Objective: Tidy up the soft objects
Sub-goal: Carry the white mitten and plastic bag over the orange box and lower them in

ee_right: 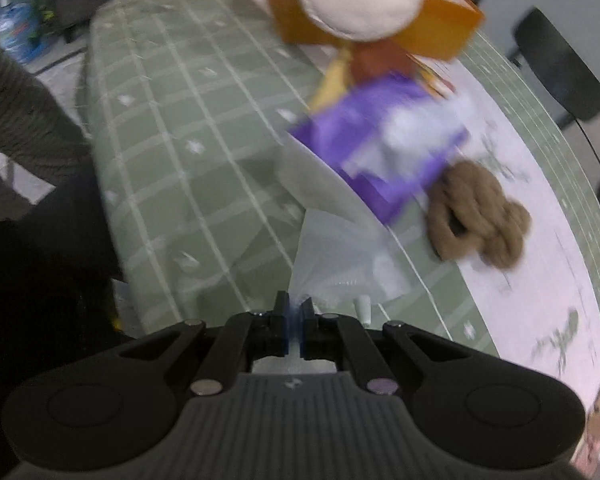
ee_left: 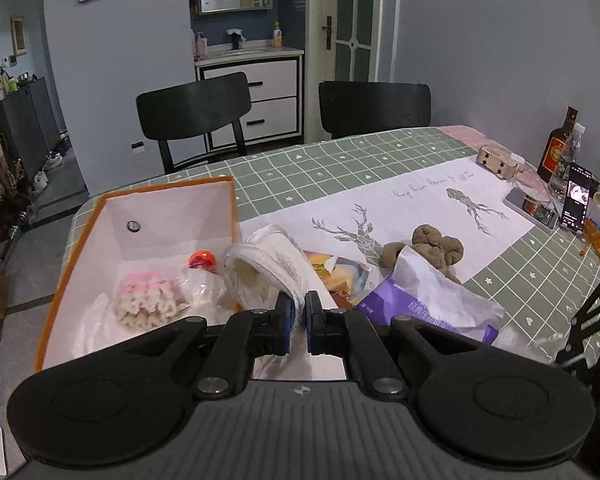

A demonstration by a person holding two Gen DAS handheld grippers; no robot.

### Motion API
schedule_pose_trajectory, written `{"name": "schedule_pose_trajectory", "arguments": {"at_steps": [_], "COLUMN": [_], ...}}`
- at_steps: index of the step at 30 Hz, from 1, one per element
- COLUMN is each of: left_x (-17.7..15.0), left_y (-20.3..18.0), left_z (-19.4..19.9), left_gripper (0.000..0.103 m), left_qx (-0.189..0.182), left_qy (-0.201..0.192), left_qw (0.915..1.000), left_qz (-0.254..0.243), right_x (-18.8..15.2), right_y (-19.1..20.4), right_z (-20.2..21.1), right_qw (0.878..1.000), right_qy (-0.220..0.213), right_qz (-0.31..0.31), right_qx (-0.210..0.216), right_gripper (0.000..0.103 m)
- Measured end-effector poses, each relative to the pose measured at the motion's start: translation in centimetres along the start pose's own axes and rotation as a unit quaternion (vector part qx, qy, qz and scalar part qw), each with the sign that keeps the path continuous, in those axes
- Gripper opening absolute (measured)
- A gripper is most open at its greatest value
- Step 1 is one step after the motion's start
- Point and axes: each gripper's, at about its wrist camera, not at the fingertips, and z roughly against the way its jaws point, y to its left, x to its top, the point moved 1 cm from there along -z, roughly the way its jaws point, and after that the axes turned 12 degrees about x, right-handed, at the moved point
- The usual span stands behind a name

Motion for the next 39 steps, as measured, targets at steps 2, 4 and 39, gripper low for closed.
{"name": "schedule_pose_trajectory", "arguments": {"at_steps": [2, 4, 39], "left_x": [-0.4, -0.8, 1.5], "left_y": [0.6, 1.3, 13.3], "left_z": [0.6, 1.1, -1.3], "left_gripper": [0.007, 0.007, 0.007], "left_qx": [0.000, 0.000, 0.050], "left_qy": [-0.002, -0.003, -0.015], "left_qw": [1.0000, 1.0000, 0.9951], "left_qz": [0.004, 0.008, 0.085], "right_x": [1.6, 3.1, 29.6], "right_y": [1.1, 2.1, -5.2], "right_z": [0.0, 0.2, 1.6], "right_qw": [1.000, 0.999, 0.987], "right_qy": [-0.004, -0.005, -0.124], "right_qz": [0.018, 0.044, 0.063], "right_qx": [0.009, 0.005, -0.085], "right_gripper": [0.001, 0.001, 0.001]}}
